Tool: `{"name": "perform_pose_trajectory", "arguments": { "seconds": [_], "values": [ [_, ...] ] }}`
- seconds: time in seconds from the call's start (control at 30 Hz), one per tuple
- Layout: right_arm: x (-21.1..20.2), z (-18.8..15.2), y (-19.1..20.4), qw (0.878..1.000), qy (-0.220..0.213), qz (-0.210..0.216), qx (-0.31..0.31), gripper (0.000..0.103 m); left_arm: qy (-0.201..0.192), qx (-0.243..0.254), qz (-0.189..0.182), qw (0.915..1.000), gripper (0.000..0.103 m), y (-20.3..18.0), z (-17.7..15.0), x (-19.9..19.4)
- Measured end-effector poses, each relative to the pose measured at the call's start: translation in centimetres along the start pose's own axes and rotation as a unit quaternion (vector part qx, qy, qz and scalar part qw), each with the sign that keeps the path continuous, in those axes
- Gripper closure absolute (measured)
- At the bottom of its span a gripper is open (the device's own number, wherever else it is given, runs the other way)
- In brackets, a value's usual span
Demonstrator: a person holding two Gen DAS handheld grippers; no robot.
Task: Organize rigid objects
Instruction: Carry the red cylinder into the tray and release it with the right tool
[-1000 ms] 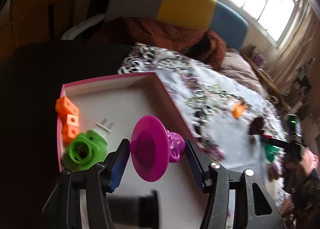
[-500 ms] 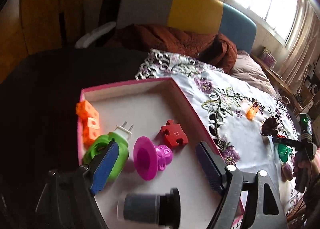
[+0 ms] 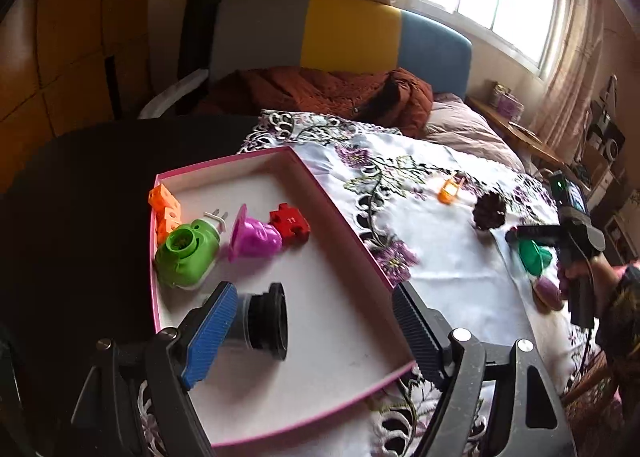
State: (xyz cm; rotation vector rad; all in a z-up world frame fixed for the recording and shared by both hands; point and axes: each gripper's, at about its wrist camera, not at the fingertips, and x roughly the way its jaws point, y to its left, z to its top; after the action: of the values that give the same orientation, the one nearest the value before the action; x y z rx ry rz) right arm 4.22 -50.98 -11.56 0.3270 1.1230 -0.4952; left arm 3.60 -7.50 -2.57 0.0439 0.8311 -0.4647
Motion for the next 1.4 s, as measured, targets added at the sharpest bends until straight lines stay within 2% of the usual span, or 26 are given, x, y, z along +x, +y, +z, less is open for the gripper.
{"name": "perform_pose_trajectory", "arguments": {
  "seconds": [0.27,0.57,0.77,0.83,0.93,1.1,1.3,1.4],
  "values": [
    [-0.5,0.0,-0.3,1.000,-0.011,-0.010,0.012,0.029,0.001,0.012,0.005,0.9999,0.022,-0.8,-0.8,-0.4],
    [-2.7,0.7,-1.6,0.997,-0.065,-0.001,0.048,0.029,0.004,0.009,0.009,0.9999,0.022,-0.5,-1.1,-0.5],
    [-4.2,0.9,-0.3,0.994,-0.101,0.022,0.025,0.029,0.001,0.007,0.014,0.9999,0.022,0.0,-1.1,-0.8],
    [-4.4,0.9,0.1,0.994,-0.103,0.034,0.021,0.028,0.001,0.005,0.015,0.9999,0.022,0.2,-1.1,-0.9],
    [-4.5,0.7,0.8,0.994,-0.105,0.029,0.007,0.028,0.002,-0.001,0.015,0.9999,0.022,0.5,-1.3,-1.0],
    [-5.6,0.9,0.6,0.993,-0.112,0.036,0.018,0.029,0.003,-0.007,0.016,0.9998,0.022,1.3,-1.5,-1.2],
    [-9.2,0.2,3.8,0.986,-0.147,0.068,-0.027,0.029,0.008,-0.025,0.015,0.9995,0.022,2.1,-1.7,-0.9],
    [-10.7,-0.5,6.8,0.981,-0.152,0.106,-0.061,0.029,0.005,-0.028,0.014,0.9995,0.022,2.2,-1.7,-1.0]
  ]
}}
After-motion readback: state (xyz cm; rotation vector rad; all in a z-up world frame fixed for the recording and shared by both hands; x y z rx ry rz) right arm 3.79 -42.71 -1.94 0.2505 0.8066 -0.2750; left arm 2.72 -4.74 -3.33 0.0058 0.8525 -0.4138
